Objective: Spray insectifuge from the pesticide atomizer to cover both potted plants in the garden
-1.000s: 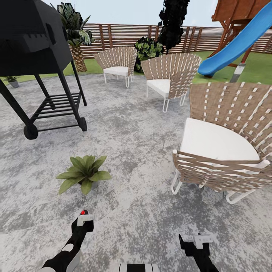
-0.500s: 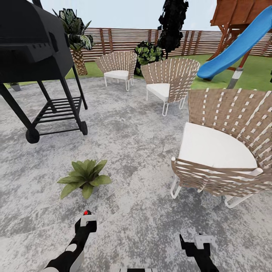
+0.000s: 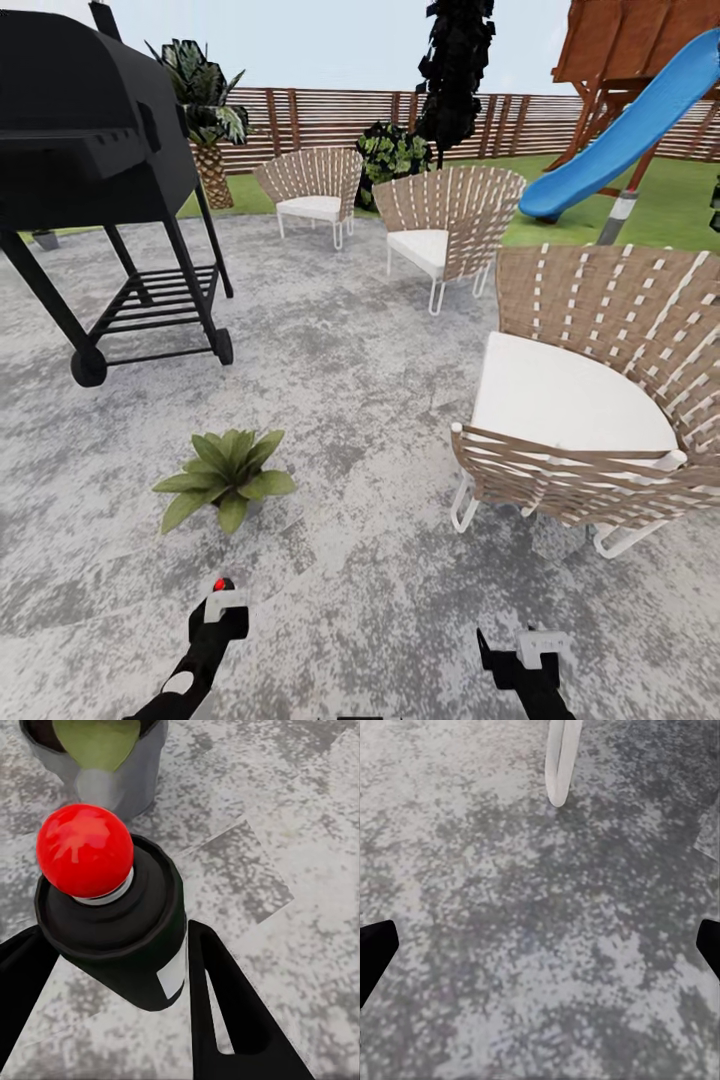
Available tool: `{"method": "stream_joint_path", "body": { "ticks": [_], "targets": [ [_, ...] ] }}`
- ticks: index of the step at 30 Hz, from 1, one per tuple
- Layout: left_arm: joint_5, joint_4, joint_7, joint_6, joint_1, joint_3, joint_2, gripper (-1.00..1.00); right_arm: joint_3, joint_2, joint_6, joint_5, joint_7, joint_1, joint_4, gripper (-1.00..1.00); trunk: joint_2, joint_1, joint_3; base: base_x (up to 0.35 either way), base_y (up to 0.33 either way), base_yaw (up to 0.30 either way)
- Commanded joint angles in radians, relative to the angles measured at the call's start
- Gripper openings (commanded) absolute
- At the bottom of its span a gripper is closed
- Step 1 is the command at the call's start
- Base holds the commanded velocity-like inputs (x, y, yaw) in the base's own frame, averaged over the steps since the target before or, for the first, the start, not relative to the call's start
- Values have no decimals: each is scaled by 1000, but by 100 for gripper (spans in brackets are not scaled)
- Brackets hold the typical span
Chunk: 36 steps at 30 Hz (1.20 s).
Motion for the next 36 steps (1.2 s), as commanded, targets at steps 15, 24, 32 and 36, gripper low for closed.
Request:
{"method": "stream_joint_path", "body": {
  "ticks": [15, 24, 32, 36],
  "targets": [
    [4, 3, 1, 0, 1, 1, 0, -100, 1, 2, -7, 0, 0, 0, 34, 100, 0, 0, 23, -242, 127, 0],
    [5, 4, 2, 2, 1, -1, 0, -100, 2, 3, -7, 1, 0, 0, 34, 100, 0, 0, 36, -196, 180, 33],
    [4, 4, 3, 2, 1, -1, 0, -100, 2, 5, -7, 2, -2, 0, 34, 100, 0, 0, 45, -11, 12, 203],
    [4, 1, 2, 2, 1, -1, -1, -100, 2, 5, -7, 2, -2, 0, 34, 100, 0, 0, 49, -1, 1, 221]
  ]
}}
